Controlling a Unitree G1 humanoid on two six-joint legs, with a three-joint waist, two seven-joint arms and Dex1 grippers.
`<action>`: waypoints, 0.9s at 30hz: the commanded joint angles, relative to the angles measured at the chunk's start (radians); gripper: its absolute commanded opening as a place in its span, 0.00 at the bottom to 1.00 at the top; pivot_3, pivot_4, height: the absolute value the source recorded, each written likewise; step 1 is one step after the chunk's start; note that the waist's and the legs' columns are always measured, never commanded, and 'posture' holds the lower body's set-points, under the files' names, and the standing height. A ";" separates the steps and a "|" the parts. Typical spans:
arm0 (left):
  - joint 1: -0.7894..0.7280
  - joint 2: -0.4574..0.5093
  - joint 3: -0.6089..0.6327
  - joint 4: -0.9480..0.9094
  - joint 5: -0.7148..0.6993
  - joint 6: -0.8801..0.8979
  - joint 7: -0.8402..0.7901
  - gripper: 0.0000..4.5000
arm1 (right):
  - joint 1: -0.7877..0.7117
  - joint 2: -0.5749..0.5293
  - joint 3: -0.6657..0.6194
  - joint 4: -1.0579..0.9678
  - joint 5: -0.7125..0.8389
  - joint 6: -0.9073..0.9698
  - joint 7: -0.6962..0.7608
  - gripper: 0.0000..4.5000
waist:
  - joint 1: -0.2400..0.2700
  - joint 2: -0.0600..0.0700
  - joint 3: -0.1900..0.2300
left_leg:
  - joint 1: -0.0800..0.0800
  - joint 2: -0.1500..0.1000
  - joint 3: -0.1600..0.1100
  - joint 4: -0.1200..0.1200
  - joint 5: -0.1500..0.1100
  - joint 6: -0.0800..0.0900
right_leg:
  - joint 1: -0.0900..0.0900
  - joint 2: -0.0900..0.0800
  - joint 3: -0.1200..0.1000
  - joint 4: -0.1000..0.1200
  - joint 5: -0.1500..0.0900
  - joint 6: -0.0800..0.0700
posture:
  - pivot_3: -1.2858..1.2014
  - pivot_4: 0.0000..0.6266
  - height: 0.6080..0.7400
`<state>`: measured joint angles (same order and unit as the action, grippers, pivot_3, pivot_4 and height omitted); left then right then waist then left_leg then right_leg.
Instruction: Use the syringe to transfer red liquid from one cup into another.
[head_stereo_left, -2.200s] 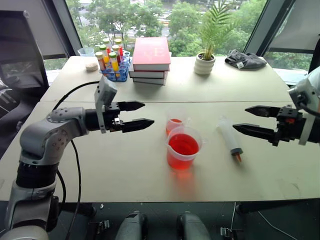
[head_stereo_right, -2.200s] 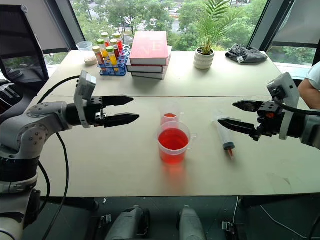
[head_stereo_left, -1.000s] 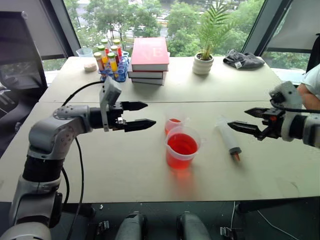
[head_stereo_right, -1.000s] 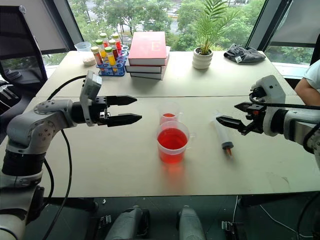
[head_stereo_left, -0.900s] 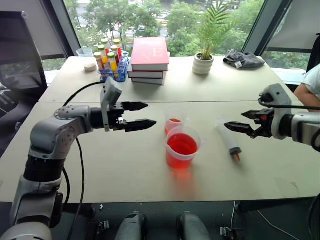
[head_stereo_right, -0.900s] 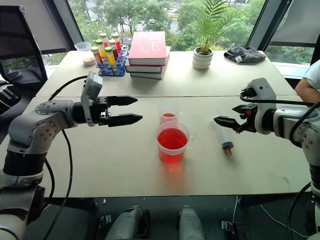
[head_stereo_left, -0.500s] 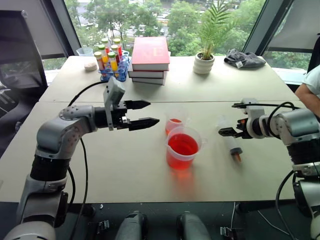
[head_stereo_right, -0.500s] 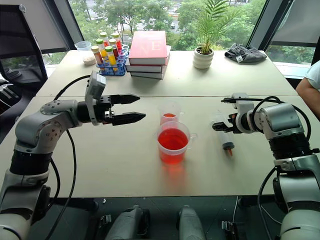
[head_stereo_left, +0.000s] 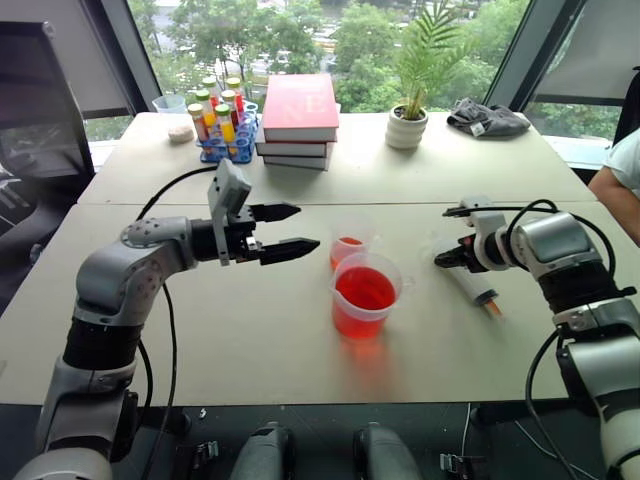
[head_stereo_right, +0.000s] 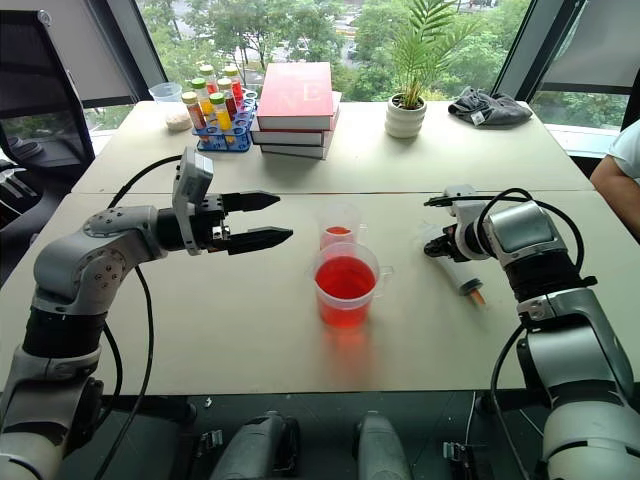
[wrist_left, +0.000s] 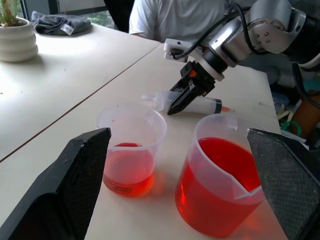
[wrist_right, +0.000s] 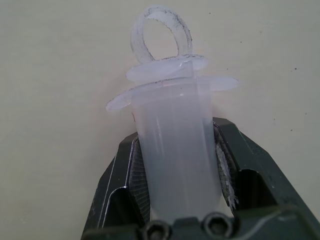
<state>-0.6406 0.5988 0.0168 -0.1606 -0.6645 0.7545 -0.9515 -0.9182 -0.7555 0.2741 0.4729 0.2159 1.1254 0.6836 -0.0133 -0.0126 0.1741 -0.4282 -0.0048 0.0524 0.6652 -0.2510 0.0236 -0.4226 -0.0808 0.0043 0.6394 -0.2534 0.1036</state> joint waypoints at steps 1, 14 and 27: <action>-0.021 0.006 0.024 -0.018 -0.007 -0.021 -0.005 1.00 | -0.026 -0.026 -0.050 -0.079 -0.009 0.010 0.010 0.31 | 0.000 0.000 0.000 | 0.000 0.000 0.000 0.000 0.000 0.000 | 0.000 0.000 0.000 0.000 0.000 0.000 | 0.52 0.24 1.00; -0.137 0.009 -0.015 0.102 0.026 -0.049 -0.091 1.00 | 0.004 0.306 -0.756 -0.804 0.583 -0.133 -0.092 0.31 | -0.001 0.000 0.000 | 0.000 0.001 -0.001 -0.001 0.000 0.000 | -0.001 0.001 -0.001 0.002 0.000 0.000 | 0.52 0.24 1.00; -0.268 0.023 -0.033 0.180 0.031 -0.026 -0.194 1.00 | 0.528 0.519 -0.476 -0.948 0.484 -0.628 0.054 0.31 | 0.000 -0.001 -0.001 | 0.001 0.000 -0.002 0.001 0.001 -0.001 | -0.001 0.001 -0.001 0.007 -0.001 0.000 | 0.52 0.24 1.00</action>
<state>-0.8803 0.6083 -0.0255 0.0382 -0.6213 0.7196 -1.1307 -0.4061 -0.2369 -0.2262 -0.4637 0.7357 0.5879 0.7013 -0.0134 -0.0137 0.1735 -0.4274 -0.0050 0.0507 0.6664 -0.2503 0.0227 -0.4241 -0.0799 0.0031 0.6466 -0.2540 0.1041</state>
